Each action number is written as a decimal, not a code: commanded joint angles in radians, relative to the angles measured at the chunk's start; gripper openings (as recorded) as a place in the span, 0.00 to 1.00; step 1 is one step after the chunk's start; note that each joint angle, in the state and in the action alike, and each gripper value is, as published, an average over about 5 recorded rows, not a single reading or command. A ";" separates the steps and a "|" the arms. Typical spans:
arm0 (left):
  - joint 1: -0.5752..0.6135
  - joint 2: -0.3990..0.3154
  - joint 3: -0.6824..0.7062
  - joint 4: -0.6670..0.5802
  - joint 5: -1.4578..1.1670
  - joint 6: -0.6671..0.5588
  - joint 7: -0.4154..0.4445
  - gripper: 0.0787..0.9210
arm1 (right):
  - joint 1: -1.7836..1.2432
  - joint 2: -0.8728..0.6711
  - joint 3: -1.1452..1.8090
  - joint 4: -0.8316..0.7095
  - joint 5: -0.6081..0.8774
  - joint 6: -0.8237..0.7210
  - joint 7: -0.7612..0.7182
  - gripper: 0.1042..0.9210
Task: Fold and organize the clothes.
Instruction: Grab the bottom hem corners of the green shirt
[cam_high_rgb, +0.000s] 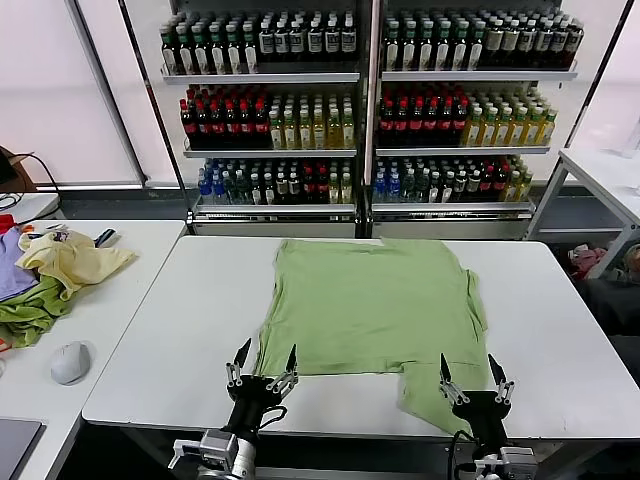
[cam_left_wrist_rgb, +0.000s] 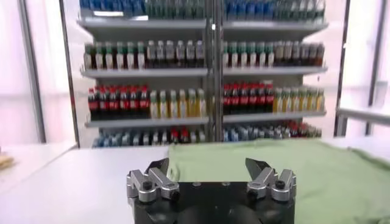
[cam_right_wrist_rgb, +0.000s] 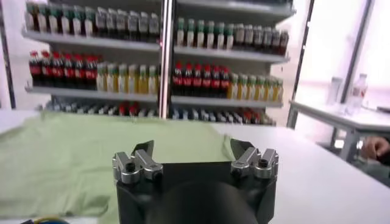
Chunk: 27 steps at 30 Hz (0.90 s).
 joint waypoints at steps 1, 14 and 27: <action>-0.164 0.046 0.012 0.118 -0.101 0.248 -0.080 0.88 | -0.001 0.016 -0.008 -0.019 -0.006 -0.083 0.023 0.88; -0.221 0.052 0.054 0.203 -0.128 0.288 -0.156 0.88 | -0.026 0.066 -0.039 -0.058 -0.050 -0.086 0.041 0.88; -0.192 0.058 0.065 0.208 -0.186 0.289 -0.172 0.87 | -0.029 0.075 -0.042 -0.077 0.002 -0.099 0.050 0.81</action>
